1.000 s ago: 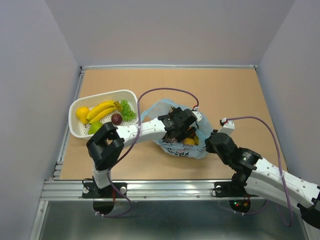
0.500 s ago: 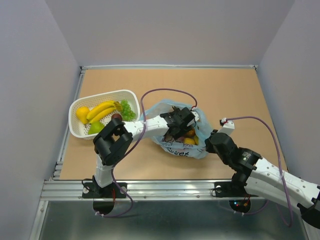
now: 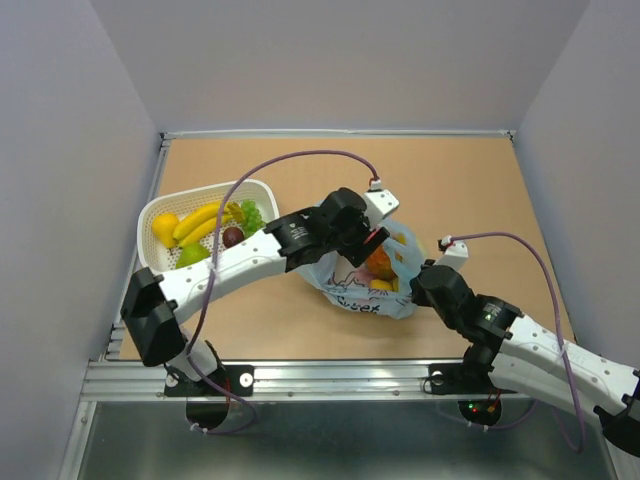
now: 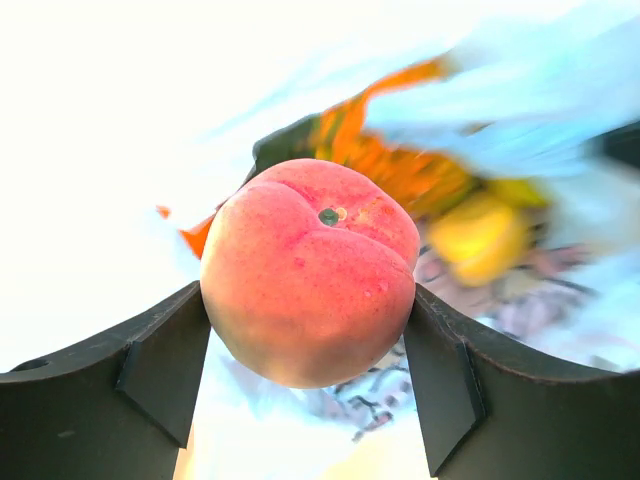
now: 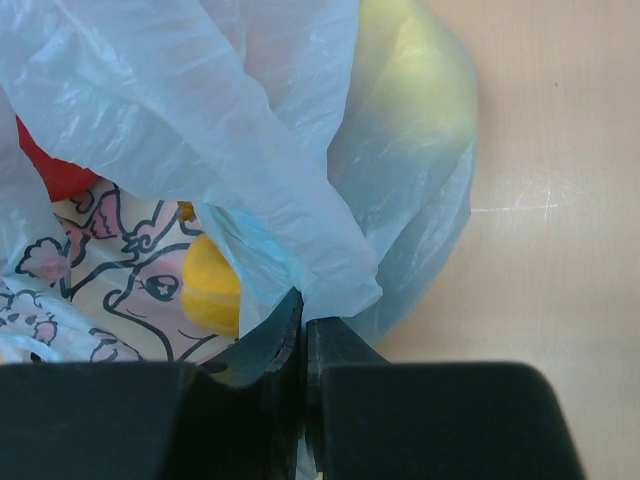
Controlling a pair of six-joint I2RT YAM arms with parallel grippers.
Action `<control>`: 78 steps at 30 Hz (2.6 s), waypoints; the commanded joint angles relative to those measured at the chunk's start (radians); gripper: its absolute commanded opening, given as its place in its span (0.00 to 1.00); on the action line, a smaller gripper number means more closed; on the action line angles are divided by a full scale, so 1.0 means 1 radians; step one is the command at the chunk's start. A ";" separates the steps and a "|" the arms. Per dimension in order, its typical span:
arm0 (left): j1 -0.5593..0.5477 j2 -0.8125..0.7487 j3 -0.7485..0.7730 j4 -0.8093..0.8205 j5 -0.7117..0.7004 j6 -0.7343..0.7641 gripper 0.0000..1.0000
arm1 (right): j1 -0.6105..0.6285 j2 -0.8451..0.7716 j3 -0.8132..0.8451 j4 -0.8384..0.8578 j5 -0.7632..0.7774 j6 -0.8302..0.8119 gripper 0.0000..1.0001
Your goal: Untie the knot of the plastic bag and take out the fruit
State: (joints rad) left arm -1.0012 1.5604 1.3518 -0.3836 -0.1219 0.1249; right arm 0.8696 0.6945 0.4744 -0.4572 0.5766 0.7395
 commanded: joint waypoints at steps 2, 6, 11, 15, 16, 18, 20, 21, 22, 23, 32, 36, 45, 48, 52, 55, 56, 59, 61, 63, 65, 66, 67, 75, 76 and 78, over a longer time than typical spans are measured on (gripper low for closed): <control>0.065 -0.147 0.072 0.051 0.091 -0.097 0.22 | -0.006 0.000 0.009 0.032 0.028 -0.011 0.08; 0.222 -0.212 0.063 0.038 0.007 -0.232 0.22 | -0.006 -0.013 0.003 0.032 0.026 -0.006 0.08; 0.513 -0.313 -0.074 0.031 -0.099 -0.379 0.22 | -0.006 -0.024 0.001 0.032 0.029 -0.015 0.08; 0.742 -0.359 -0.181 0.008 -0.111 -0.459 0.22 | -0.006 -0.032 0.001 0.032 0.032 -0.026 0.08; 0.775 -0.370 -0.230 0.006 -0.119 -0.471 0.22 | -0.006 -0.033 0.001 0.032 0.035 -0.029 0.08; 0.883 -0.379 -0.276 0.015 -0.110 -0.475 0.22 | -0.004 -0.032 0.000 0.034 0.035 -0.031 0.08; 0.938 -0.382 -0.336 0.041 -0.078 -0.456 0.26 | -0.006 -0.029 0.003 0.032 0.035 -0.029 0.08; 0.953 -0.379 -0.351 0.049 -0.073 -0.452 0.28 | -0.004 -0.029 0.001 0.032 0.037 -0.029 0.08; 0.978 -0.376 -0.364 0.058 -0.068 -0.450 0.29 | -0.004 -0.023 0.003 0.032 0.037 -0.029 0.08; 0.987 -0.367 -0.382 0.060 -0.058 -0.449 0.34 | -0.006 -0.020 0.003 0.032 0.037 -0.029 0.08; 0.990 -0.379 -0.416 0.055 -0.090 -0.447 0.92 | -0.004 -0.020 0.009 0.032 0.039 -0.029 0.08; 0.990 -0.408 -0.407 0.028 -0.084 -0.439 0.99 | -0.004 -0.010 0.015 0.032 0.040 -0.032 0.08; 0.897 -0.546 -0.399 0.003 0.036 -0.464 0.99 | -0.006 0.003 0.027 0.032 0.054 -0.023 0.08; 0.729 -0.594 -0.384 0.005 0.034 -0.511 0.98 | -0.006 -0.009 0.007 0.031 0.063 0.015 0.08; 0.444 -0.605 -0.358 0.025 0.015 -0.580 0.96 | -0.004 -0.042 -0.028 0.029 0.046 0.105 0.08; 0.307 -0.585 -0.335 0.044 -0.015 -0.614 0.95 | -0.006 -0.070 -0.069 0.020 0.019 0.178 0.08; 0.215 -0.562 -0.324 0.070 -0.031 -0.632 0.94 | -0.004 -0.093 -0.082 0.020 0.011 0.234 0.08; 0.097 -0.482 -0.303 0.132 -0.079 -0.649 0.94 | -0.004 -0.131 -0.135 0.015 -0.015 0.319 0.08; 0.006 -0.424 -0.292 0.175 -0.104 -0.650 0.93 | -0.006 -0.156 -0.151 0.015 -0.021 0.337 0.09; -0.034 -0.324 -0.276 0.204 -0.131 -0.645 0.91 | -0.004 -0.161 -0.158 0.014 -0.023 0.347 0.09; -0.082 -0.216 -0.261 0.236 -0.160 -0.646 0.88 | -0.004 -0.151 -0.151 0.009 -0.023 0.342 0.09; -0.097 -0.179 -0.255 0.245 -0.165 -0.648 0.87 | -0.006 -0.147 -0.148 0.008 -0.021 0.339 0.09; -0.118 -0.143 -0.244 0.259 -0.171 -0.651 0.86 | -0.006 -0.136 -0.145 0.006 -0.017 0.333 0.09; -0.232 0.122 -0.229 0.264 -0.202 -0.711 0.85 | -0.006 -0.130 -0.117 0.000 0.026 0.308 0.09; -0.244 0.133 -0.230 0.264 -0.203 -0.722 0.85 | -0.006 -0.130 -0.115 0.000 0.037 0.305 0.10; -0.275 0.162 -0.241 0.267 -0.212 -0.743 0.86 | -0.006 -0.128 -0.114 0.000 0.045 0.298 0.11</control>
State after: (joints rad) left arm -1.2236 1.7267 1.0836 -0.1474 -0.2909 -0.5671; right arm 0.8696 0.5694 0.3305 -0.4637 0.5690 1.0439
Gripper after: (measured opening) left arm 0.854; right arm 0.105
